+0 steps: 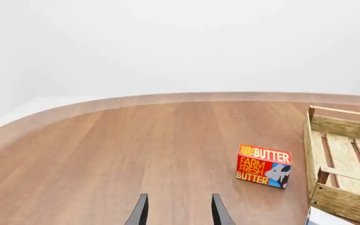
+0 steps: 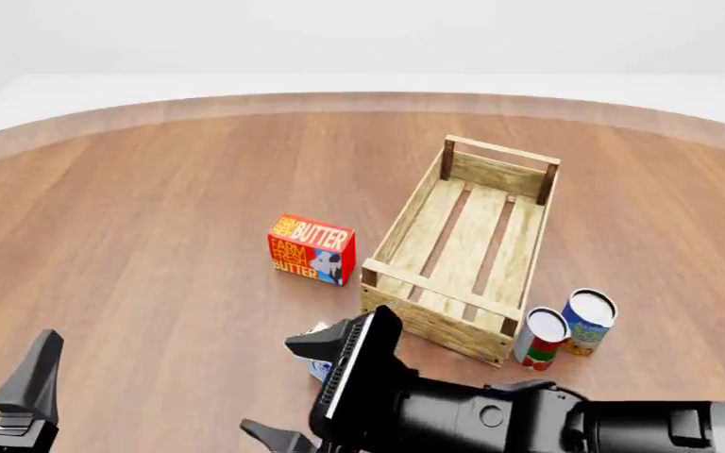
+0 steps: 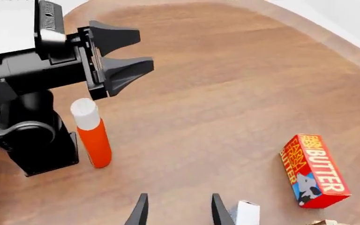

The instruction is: Pick up the ketchup, and put it in the wooden tray.

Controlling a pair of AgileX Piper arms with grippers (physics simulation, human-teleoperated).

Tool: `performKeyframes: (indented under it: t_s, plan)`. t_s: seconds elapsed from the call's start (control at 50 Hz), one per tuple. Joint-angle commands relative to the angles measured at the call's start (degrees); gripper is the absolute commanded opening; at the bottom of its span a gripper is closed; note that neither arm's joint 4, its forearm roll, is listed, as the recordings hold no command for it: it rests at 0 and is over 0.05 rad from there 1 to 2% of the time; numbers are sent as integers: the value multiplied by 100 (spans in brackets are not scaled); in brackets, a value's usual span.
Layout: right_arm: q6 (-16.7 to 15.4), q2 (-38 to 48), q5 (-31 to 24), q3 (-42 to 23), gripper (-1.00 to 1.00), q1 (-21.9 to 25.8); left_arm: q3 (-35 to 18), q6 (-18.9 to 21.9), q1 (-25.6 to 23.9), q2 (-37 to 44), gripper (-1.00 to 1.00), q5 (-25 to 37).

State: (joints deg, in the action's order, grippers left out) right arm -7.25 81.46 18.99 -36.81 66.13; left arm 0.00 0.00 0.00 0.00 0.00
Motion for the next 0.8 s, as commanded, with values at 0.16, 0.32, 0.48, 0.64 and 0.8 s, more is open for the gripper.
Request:
performKeyframes:
  t_s: [0.16, 0.32, 0.48, 0.64, 0.8]
  plan:
    - [129, 879, -245, -1167, 100, 660, 0, 0, 0, 0, 100, 0]
    - [185, 1266, -274, -1583, 100, 920, 0, 0, 0, 0, 100, 0]
    - [203, 1638, -338, -1901, 100, 1208, 0, 0, 0, 0, 100, 0]
    - [231, 1925, -339, -2047, 100, 1284, 0, 0, 0, 0, 100, 0]
    - [292, 2340, -298, -2259, 100, 1320, 0, 0, 0, 0, 100, 0]
